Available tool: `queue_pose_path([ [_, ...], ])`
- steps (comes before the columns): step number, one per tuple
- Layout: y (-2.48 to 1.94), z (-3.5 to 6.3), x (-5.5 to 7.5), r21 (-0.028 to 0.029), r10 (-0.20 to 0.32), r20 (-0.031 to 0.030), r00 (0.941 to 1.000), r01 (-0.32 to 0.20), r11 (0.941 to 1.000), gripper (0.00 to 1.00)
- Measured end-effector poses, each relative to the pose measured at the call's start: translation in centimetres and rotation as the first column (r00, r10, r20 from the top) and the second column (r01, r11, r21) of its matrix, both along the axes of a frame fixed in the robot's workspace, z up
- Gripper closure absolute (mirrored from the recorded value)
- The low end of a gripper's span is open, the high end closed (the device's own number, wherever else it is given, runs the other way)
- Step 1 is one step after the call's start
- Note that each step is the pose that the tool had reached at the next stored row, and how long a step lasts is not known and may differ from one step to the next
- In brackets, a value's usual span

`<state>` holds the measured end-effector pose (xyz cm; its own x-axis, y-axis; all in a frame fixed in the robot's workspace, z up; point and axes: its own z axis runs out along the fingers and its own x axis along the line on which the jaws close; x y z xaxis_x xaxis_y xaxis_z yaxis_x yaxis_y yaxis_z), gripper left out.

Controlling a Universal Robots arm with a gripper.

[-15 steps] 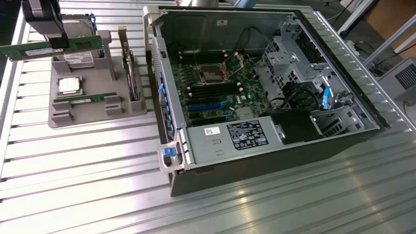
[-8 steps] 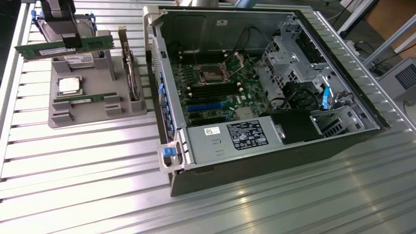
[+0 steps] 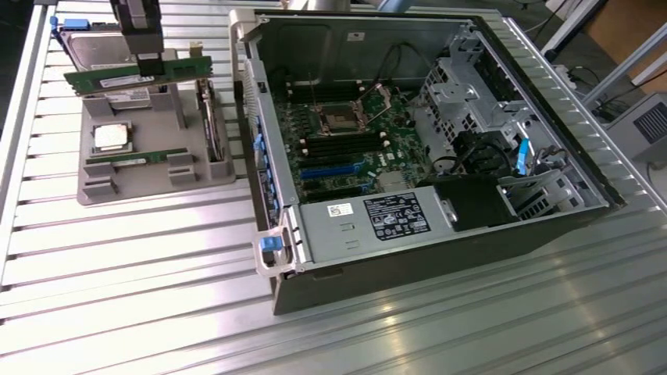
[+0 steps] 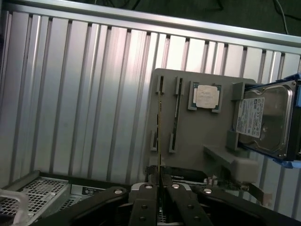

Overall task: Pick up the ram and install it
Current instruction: 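Pick up the ram and move it above insertion slot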

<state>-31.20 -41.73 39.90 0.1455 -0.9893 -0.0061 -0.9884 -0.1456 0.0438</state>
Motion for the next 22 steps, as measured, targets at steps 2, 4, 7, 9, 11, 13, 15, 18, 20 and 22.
queue_pose_path([
  [2,0.00,0.00,0.7,-0.0006,0.000,0.0000,1.0000,0.000,1.0000,0.86],
  [4,0.00,0.00,1.1,-0.0008,0.000,0.0000,1.0000,0.000,1.0000,0.86],
  [7,0.00,0.00,2.0,-0.0014,0.000,0.0000,1.0000,0.000,1.0000,0.86],
  [9,0.00,0.00,2.5,-0.0019,0.000,-0.0001,1.0000,0.000,1.0000,0.86],
  [11,0.00,0.00,2.9,-0.0022,0.000,-0.0001,1.0000,0.000,1.0000,0.86],
  [13,0.00,0.00,3.2,-0.0024,0.000,-0.0001,1.0000,0.000,1.0000,0.86],
  [15,0.00,0.00,3.7,-0.0029,0.000,-0.0001,1.0000,0.000,1.0000,0.86],
  [18,0.00,0.00,4.6,-0.0036,0.000,-0.0001,1.0000,0.000,1.0000,0.86],
  [20,0.00,0.00,5.2,-0.0041,0.000,-0.0001,1.0000,0.000,1.0000,0.86],
  [22,0.00,0.00,5.5,-0.0043,0.000,0.0000,1.0000,0.000,1.0000,0.86],
])
